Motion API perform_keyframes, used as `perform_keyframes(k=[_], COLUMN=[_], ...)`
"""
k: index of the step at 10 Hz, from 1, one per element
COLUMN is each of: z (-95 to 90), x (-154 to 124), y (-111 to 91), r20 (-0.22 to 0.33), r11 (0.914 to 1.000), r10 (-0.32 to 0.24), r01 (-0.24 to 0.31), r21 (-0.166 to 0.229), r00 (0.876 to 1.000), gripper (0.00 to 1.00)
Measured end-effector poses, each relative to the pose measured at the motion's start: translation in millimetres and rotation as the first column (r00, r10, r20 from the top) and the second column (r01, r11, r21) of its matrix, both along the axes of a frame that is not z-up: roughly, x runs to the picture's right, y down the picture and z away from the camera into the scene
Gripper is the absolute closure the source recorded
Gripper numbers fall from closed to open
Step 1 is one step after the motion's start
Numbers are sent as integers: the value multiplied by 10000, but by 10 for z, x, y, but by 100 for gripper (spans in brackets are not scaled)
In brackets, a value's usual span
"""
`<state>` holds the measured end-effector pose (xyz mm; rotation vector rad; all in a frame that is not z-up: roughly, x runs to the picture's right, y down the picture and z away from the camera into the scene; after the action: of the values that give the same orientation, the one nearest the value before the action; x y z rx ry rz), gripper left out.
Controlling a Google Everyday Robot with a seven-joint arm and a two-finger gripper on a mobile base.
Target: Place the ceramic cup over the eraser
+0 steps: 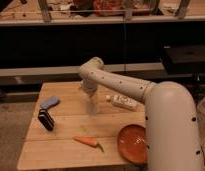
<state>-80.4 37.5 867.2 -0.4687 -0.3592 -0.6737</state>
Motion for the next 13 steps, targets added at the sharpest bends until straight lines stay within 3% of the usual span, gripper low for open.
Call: perform_keyframes(k=[13], z=[-30], x=[-2], y=[16], r20=[23], r11=[9998], r10=[-189], r01=[189], r21=[93], r00=[9998], gripper=[24])
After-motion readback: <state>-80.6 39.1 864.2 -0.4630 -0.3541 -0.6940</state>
